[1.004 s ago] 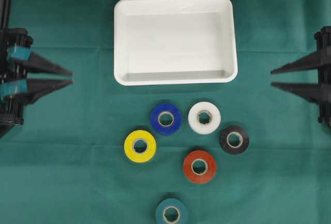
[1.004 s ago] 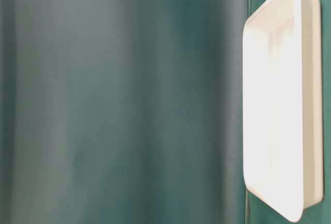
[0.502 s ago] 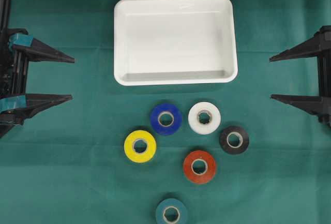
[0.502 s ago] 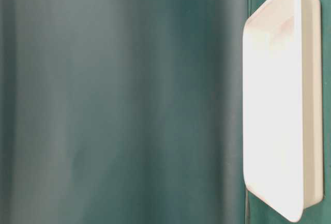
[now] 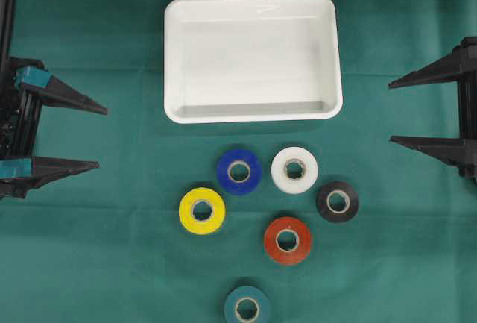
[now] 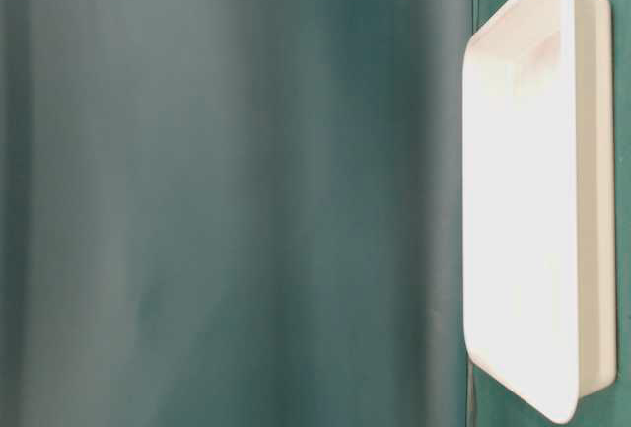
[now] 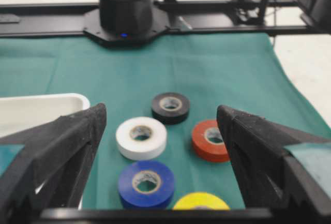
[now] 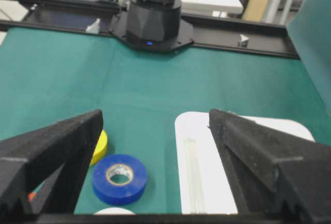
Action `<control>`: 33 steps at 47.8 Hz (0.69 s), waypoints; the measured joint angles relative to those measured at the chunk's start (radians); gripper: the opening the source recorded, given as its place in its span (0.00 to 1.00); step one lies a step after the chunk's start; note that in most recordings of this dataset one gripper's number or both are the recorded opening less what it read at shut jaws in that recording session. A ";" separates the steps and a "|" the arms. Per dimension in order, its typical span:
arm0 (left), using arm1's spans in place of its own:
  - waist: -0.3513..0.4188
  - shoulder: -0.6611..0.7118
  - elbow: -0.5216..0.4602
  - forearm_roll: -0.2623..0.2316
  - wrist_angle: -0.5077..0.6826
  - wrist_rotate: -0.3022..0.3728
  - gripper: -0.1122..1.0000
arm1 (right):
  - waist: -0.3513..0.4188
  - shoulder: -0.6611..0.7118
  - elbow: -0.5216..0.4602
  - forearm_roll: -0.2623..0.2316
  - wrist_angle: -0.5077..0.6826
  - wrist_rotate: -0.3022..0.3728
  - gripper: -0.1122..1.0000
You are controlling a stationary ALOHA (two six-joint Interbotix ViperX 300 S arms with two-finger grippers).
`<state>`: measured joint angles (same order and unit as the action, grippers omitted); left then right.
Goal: Pick up the tape from a random location and place it into the white case.
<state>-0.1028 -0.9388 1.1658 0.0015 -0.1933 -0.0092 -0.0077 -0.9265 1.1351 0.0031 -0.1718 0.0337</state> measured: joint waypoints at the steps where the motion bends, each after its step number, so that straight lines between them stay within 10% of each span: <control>1: 0.000 -0.002 0.000 0.002 0.000 0.002 0.95 | 0.000 0.000 -0.002 0.000 -0.002 0.000 0.93; 33: -0.002 0.144 -0.066 -0.002 -0.029 0.000 0.95 | 0.000 0.011 -0.009 0.000 0.000 0.000 0.93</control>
<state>-0.1043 -0.7946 1.0999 0.0000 -0.2224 -0.0092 -0.0077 -0.9158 1.1259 0.0031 -0.1718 0.0337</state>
